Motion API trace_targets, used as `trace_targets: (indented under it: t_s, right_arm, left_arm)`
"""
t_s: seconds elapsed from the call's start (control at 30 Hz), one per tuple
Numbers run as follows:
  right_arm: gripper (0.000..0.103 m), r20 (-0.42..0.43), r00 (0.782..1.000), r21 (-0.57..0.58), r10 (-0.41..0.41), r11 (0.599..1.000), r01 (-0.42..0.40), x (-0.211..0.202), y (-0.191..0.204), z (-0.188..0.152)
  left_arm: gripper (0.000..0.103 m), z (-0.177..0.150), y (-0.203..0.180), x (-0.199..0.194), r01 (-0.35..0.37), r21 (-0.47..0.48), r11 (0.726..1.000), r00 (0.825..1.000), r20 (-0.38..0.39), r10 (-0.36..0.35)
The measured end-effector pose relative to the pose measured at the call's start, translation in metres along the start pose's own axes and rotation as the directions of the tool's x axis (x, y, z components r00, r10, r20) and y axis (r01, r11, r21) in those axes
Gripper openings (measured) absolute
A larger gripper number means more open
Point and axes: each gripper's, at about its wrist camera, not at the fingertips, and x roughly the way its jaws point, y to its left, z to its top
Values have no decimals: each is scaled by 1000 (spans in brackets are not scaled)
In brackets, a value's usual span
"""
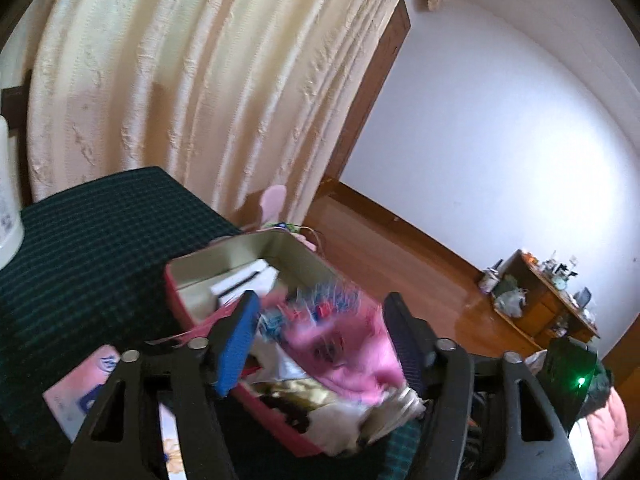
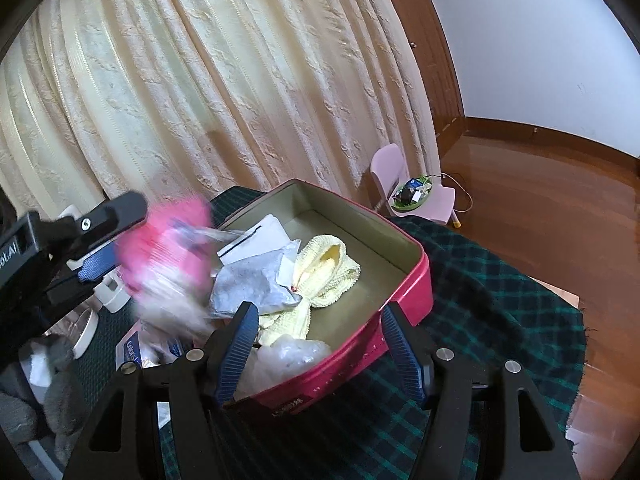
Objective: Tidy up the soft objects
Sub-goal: 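Carry the pink printed pouch over the tin box and release it with the left gripper, then move both grippers back over the table toward the teal sock and pink mask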
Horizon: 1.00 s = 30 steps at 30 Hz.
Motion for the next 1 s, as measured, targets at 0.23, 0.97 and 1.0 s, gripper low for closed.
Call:
trace_targets:
  t_s: [0.23,0.97,1.0]
  right_arm:
    - [67,34,999,-16,-29,999,30,-8,2,-1]
    - [86,-114,993,-172,-30,985,10,51,38,18]
    - [86,-104,992,-169,-65,985,47,55,35,21]
  left_arm:
    - [76,1,12,-5,1,-44,999,1000,10,0]
    - [76,-21,63,-91,-217,-92,972,972,74,224]
    - [76,-23,67,-95,-223,-100,970,970,74,231]
